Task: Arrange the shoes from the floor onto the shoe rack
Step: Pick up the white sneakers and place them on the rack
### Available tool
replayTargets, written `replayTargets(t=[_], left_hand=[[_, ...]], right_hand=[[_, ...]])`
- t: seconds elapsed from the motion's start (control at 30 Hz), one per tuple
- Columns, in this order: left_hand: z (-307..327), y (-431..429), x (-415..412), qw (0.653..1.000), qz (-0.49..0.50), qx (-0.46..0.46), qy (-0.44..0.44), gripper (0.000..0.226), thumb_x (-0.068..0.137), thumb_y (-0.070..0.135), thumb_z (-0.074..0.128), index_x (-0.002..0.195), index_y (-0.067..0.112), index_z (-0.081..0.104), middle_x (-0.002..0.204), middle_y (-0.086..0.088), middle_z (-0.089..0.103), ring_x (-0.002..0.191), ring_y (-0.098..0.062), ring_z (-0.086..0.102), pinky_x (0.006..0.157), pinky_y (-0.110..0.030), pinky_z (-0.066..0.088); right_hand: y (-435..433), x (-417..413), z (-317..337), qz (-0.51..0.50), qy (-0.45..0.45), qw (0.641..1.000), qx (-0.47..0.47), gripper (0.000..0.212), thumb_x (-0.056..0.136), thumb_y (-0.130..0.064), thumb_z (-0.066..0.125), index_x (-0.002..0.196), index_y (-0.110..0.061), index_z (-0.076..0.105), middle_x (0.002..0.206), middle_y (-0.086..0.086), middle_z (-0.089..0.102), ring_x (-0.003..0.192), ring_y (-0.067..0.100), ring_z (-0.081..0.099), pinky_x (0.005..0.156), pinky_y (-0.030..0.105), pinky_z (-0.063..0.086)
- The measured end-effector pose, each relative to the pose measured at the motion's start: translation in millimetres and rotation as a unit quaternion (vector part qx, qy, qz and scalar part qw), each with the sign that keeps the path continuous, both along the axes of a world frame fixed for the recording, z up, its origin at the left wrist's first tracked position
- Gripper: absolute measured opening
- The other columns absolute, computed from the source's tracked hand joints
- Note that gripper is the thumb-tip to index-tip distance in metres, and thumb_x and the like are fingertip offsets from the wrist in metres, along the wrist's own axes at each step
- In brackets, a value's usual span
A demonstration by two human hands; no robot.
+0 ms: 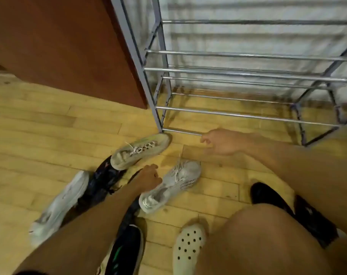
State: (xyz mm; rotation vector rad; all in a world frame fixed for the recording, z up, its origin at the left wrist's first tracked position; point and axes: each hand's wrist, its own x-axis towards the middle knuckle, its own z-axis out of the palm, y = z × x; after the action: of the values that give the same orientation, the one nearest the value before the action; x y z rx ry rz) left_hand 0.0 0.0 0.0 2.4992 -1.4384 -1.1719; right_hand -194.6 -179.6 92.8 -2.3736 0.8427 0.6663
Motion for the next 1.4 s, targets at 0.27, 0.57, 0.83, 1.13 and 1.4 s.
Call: replayTargets(t=[0.27, 0.57, 0.83, 1.13, 1.4], left_hand=[[-43.9, 36.6, -15.2, 0.985, 0.018, 0.159, -0.059, 0.074, 0.092, 0.038, 0.055, 0.150, 0.008, 0.019, 0.154, -0.017, 0.025, 0.141, -0.037, 0.026, 0.111, -0.047, 0.028], [-68.0, 45.3, -51.1, 0.985, 0.087, 0.139, -0.046, 0.077, 0.081, 0.027, 0.071, 0.143, 0.011, 0.028, 0.146, -0.020, 0.030, 0.136, -0.038, 0.031, 0.108, -0.049, 0.036], [-41.7, 46.7, -61.8, 0.988, 0.145, 0.059, 0.012, 0.019, 0.087, 0.005, 0.057, 0.105, 0.003, 0.050, 0.103, -0.017, 0.052, 0.094, -0.030, 0.055, 0.073, -0.035, 0.046], [87.1, 28.6, -57.4, 0.940, 0.249, -0.086, 0.219, 0.028, 0.089, 0.015, 0.062, 0.116, 0.011, 0.057, 0.069, -0.010, 0.051, 0.052, -0.018, 0.044, 0.044, -0.024, 0.035], [228.5, -4.7, -121.1, 0.919, 0.175, -0.226, 0.272, 0.039, 0.089, 0.004, 0.061, 0.126, 0.014, 0.055, 0.073, -0.003, 0.060, 0.058, -0.014, 0.049, 0.057, -0.028, 0.041]], right_hand=[[26.3, -51.1, -5.0, -0.022, 0.034, 0.999, -0.026, 0.048, 0.095, -0.036, 0.054, 0.138, -0.017, 0.047, 0.130, 0.004, 0.058, 0.115, 0.022, 0.055, 0.092, 0.030, 0.044], [29.7, -90.7, -7.9, -0.035, 0.089, 0.995, -0.021, 0.049, 0.097, -0.035, 0.051, 0.141, -0.017, 0.042, 0.137, 0.007, 0.053, 0.125, 0.025, 0.048, 0.098, 0.031, 0.039], [46.7, -99.5, 17.6, -0.025, 0.116, 0.993, -0.022, 0.051, 0.096, -0.037, 0.051, 0.143, -0.019, 0.040, 0.143, 0.004, 0.046, 0.128, 0.023, 0.045, 0.103, 0.033, 0.039], [66.4, -116.4, 109.1, -0.051, 0.062, 0.994, -0.074, 0.047, 0.096, -0.038, 0.051, 0.136, -0.015, 0.050, 0.142, 0.004, 0.047, 0.129, 0.024, 0.045, 0.105, 0.034, 0.035], [89.3, -137.5, 157.2, -0.217, -0.121, 0.967, 0.054, 0.055, 0.094, -0.051, 0.048, 0.126, -0.007, 0.056, 0.119, 0.010, 0.062, 0.105, 0.024, 0.062, 0.091, 0.037, 0.052]])
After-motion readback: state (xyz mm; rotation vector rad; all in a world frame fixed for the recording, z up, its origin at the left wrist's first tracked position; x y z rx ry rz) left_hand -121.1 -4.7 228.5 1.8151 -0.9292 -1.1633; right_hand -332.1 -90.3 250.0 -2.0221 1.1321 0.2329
